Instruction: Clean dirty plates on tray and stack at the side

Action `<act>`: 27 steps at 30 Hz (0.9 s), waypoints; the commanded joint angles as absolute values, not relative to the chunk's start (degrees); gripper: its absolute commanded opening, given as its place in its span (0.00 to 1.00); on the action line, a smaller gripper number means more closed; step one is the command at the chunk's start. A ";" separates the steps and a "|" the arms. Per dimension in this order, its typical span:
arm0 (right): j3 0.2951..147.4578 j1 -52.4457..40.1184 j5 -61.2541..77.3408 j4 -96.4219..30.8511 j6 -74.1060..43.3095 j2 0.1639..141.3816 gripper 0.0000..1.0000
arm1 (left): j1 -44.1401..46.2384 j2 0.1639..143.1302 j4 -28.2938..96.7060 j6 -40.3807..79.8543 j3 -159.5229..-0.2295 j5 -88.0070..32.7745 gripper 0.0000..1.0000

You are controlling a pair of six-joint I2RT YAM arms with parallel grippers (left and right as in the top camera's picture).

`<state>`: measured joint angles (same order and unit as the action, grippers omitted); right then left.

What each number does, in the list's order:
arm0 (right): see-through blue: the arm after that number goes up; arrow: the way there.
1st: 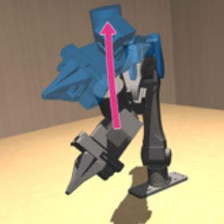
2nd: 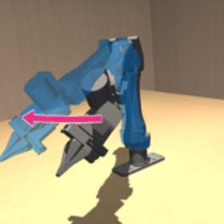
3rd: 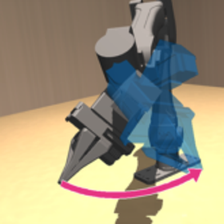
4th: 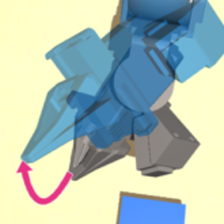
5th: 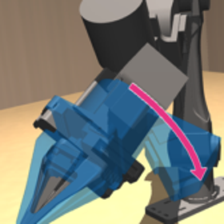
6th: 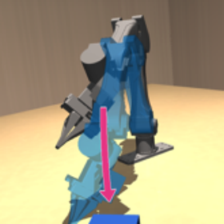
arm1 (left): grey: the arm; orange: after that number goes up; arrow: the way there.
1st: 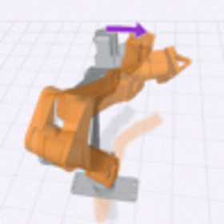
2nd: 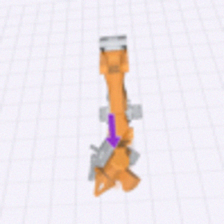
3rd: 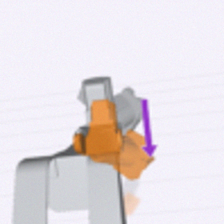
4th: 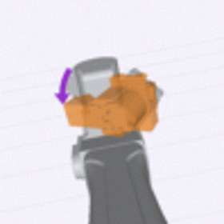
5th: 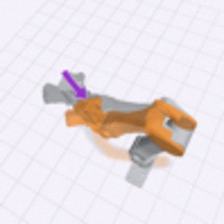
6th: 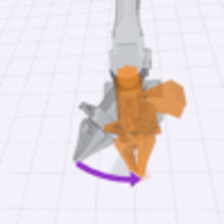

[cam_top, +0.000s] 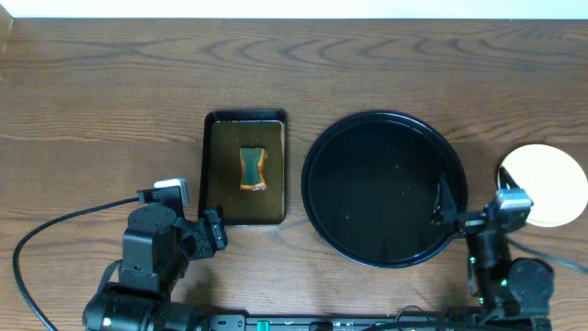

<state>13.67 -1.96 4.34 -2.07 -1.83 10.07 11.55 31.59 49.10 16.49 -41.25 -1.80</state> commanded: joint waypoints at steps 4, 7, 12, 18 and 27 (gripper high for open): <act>3.03 -2.76 4.03 6.92 -1.10 3.25 0.99 | 11.70 31.40 49.21 16.58 -41.04 -2.17 0.86; 0.32 -2.66 3.55 5.08 0.80 0.73 0.99 | 11.70 31.40 49.21 16.58 -41.04 -2.17 0.86; 0.32 -2.50 1.69 -4.67 1.80 0.27 0.99 | 11.70 31.40 49.21 16.58 -41.04 -2.15 0.86; 0.32 -2.66 1.72 -4.21 1.80 0.32 0.99 | 11.70 31.40 49.21 16.58 -41.04 -2.17 0.86; 0.32 -2.66 1.72 -4.16 1.80 0.34 0.99 | 11.70 31.40 49.21 16.58 -41.04 -2.15 0.86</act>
<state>0.40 -2.17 2.52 -3.92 0.73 0.82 11.55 31.59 49.12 16.49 -41.21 -1.80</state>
